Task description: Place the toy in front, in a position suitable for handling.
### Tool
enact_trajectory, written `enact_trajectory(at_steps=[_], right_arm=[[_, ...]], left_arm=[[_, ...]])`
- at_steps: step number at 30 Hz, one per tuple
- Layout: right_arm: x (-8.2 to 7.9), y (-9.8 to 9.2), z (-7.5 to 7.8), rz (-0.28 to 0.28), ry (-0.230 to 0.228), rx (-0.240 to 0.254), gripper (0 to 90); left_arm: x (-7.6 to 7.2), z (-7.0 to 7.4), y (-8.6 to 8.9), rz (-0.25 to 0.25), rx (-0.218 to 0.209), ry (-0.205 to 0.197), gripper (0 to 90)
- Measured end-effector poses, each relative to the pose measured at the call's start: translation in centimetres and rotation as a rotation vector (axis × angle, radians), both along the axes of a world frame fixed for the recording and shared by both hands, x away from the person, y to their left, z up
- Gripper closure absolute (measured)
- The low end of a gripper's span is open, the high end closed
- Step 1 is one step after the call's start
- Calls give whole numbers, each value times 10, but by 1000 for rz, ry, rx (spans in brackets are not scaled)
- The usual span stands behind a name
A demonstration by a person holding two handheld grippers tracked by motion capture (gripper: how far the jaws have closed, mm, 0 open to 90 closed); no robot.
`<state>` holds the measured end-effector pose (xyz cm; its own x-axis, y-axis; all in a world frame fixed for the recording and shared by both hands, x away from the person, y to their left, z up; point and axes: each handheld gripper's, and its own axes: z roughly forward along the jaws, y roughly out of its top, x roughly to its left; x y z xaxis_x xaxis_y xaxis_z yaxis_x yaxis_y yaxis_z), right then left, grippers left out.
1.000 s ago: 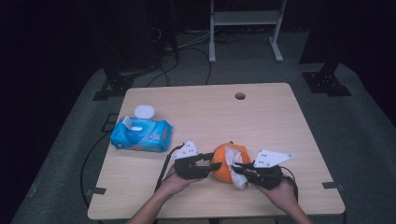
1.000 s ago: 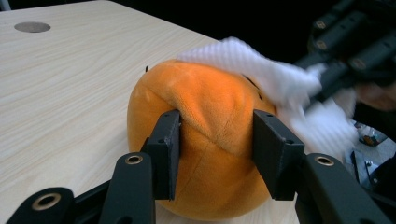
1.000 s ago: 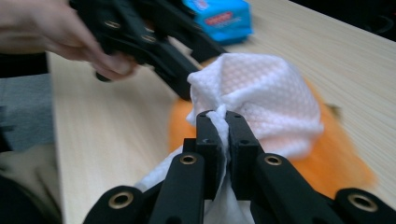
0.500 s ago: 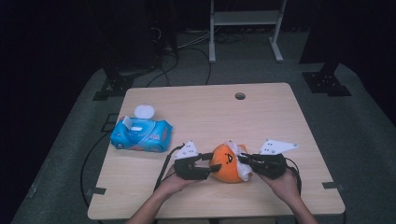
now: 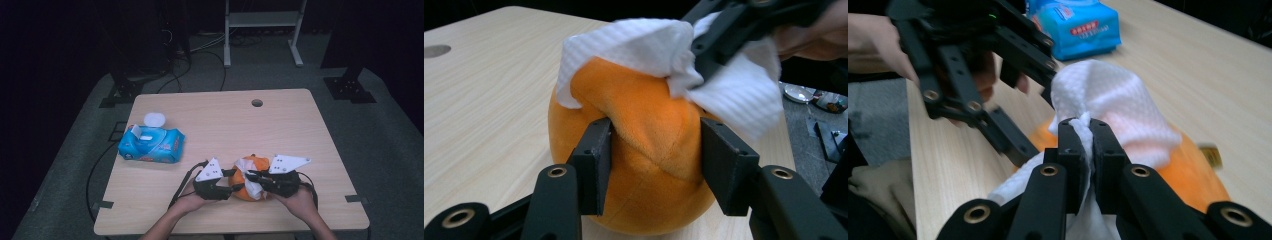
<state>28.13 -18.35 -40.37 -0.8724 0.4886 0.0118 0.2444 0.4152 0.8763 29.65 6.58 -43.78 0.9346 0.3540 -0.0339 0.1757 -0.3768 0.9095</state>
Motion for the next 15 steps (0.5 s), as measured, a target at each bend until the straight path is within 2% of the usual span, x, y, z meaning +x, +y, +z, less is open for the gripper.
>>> enact_trajectory(at_steps=[1,3,5,8,10,12,14,15], right_arm=[[3,-4,-2,-15,12,10,846],[10,-20,-5,-84,21,18,847],[15,-31,-7,-114,53,32,847],[15,-31,-12,-102,83,15,847],[12,-25,-14,-64,101,1,848],[8,-19,-16,-45,111,-14,847],[5,-15,-13,-49,82,-29,847],[3,-14,-8,-52,58,-18,848]], left_arm=[[1,-1,1,3,-2,5,486],[3,-2,4,11,-10,21,485],[5,-1,5,19,-22,36,460],[8,0,3,40,-51,81,347],[9,-2,2,57,-54,108,321],[9,-3,3,58,-40,98,367],[8,-3,4,59,-34,81,432],[7,-2,4,54,-26,67,468]])
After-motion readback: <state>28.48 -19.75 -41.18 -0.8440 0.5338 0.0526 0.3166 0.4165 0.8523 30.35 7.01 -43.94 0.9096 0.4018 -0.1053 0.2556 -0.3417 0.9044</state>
